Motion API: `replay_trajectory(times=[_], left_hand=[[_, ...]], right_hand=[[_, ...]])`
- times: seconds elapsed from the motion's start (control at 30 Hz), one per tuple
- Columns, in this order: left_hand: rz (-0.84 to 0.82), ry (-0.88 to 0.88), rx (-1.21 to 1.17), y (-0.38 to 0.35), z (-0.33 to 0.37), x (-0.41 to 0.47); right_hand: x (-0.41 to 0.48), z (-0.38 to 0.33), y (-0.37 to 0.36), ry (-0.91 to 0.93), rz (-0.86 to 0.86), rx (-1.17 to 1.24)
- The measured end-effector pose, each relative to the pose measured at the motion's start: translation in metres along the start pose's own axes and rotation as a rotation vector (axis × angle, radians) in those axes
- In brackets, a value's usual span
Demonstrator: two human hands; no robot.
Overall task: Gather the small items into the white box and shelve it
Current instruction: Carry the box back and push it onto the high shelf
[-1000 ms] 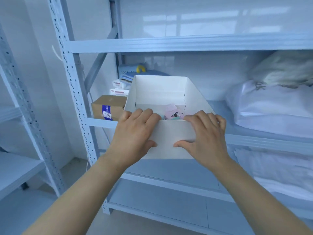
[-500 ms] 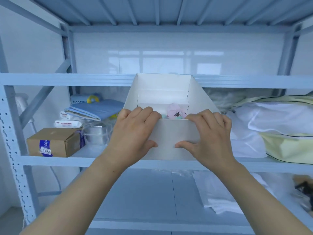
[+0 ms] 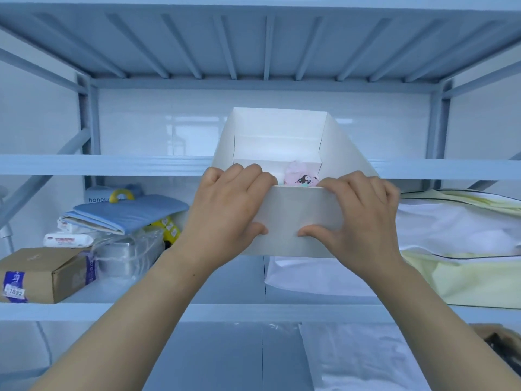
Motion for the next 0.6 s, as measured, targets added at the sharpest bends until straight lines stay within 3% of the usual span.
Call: replay_trajectory(times=[0.6], left_hand=[[0.034, 0.002, -0.038, -0.089, 0.044, 0.105]], right_hand=[[0.032, 0.131, -0.029, 0.003, -0.004, -0.021]])
Point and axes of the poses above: each hand's wrist, its own x-axis towards the middle knuckle, its own y-axis out of the back of the hand, z = x × y, the point moved 4 cm from there along x, towards the middle knuckle, and after that the axes turned 1 degree about -z, right-handed, at the moved point
